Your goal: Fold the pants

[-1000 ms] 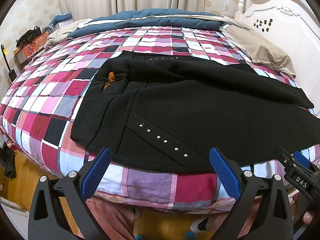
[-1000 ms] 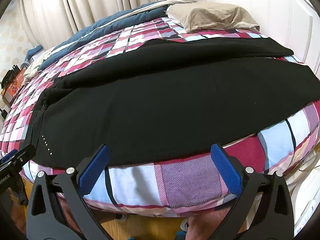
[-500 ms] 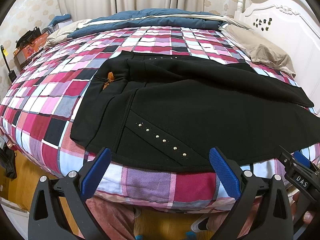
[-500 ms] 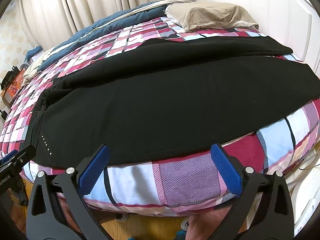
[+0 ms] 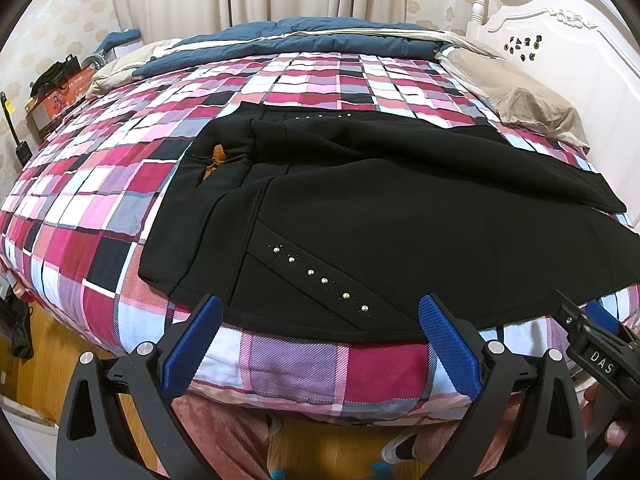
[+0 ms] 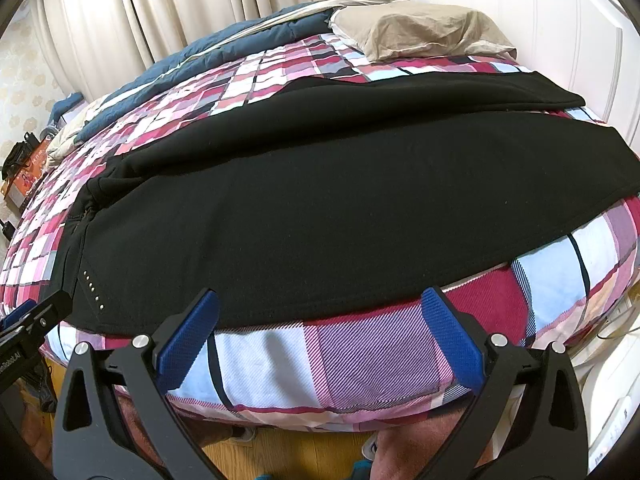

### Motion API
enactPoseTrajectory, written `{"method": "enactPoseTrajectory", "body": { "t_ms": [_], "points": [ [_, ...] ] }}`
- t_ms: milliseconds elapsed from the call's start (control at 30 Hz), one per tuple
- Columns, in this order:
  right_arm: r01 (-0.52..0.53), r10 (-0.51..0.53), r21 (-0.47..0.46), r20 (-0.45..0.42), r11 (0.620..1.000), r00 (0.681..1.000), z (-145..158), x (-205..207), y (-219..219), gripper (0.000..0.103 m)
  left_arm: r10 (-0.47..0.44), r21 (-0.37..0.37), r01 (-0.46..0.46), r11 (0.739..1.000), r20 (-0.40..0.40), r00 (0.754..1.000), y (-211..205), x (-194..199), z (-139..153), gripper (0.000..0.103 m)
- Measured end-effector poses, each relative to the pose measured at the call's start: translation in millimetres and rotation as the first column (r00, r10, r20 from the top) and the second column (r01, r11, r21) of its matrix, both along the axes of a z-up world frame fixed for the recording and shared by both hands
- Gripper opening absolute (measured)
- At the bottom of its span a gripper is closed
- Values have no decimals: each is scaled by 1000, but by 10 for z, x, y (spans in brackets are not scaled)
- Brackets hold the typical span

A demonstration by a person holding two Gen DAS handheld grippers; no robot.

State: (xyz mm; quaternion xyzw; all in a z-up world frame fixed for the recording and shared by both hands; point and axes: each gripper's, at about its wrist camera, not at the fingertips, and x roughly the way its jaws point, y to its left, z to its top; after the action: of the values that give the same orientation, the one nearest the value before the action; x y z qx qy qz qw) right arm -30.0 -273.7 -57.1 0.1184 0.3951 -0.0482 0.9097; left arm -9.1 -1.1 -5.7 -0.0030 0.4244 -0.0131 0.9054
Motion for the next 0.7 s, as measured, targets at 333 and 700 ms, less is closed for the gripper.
{"method": "enactPoseTrajectory", "body": {
  "t_ms": [333, 700],
  "points": [
    [0, 0, 0, -4, 1000, 1000, -5, -3, 9, 101, -2, 1, 2, 1000, 1, 1000, -4, 2, 2, 98],
    [-83, 82, 68, 10, 994, 997, 174, 297, -93, 101, -125, -262, 87, 961, -132, 983, 560, 623, 68, 98]
  ]
}}
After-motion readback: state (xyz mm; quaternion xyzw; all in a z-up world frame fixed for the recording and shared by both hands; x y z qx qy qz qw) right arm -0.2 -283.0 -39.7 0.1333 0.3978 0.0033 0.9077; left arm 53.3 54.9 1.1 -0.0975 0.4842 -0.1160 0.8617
